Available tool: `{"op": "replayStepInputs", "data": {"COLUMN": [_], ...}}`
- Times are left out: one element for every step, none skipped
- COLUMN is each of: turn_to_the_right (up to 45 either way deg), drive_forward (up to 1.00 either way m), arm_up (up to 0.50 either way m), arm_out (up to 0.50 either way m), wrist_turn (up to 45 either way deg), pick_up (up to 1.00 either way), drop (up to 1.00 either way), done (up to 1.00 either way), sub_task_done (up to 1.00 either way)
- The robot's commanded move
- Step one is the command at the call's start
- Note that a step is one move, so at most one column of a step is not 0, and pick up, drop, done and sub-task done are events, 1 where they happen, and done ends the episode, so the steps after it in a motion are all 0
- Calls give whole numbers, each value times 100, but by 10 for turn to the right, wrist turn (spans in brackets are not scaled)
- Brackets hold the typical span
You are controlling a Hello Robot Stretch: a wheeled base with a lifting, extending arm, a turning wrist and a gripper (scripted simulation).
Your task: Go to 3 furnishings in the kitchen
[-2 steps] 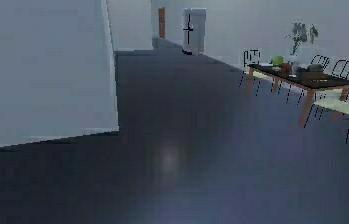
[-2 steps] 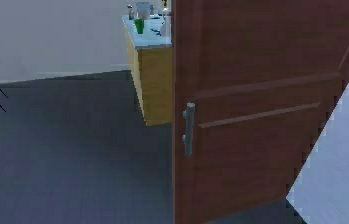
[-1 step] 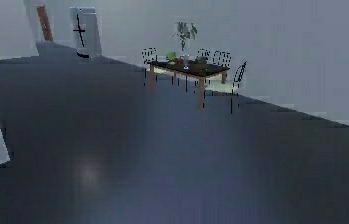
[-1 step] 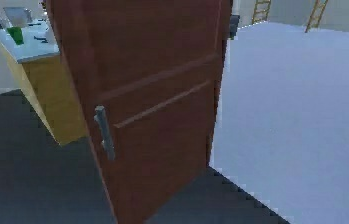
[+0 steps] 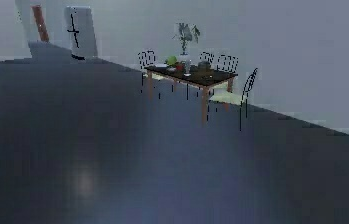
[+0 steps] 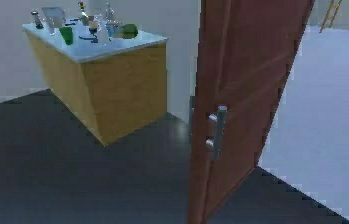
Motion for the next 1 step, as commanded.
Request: {"op": "replayStepInputs", "data": {"turn_to_the_right": [330], "drive_forward": [0], "arm_up": [0], "arm_out": [0], "wrist_turn": [0], "pick_up": [0], "drop": [0], "done": [0], "sub_task_done": [0]}}
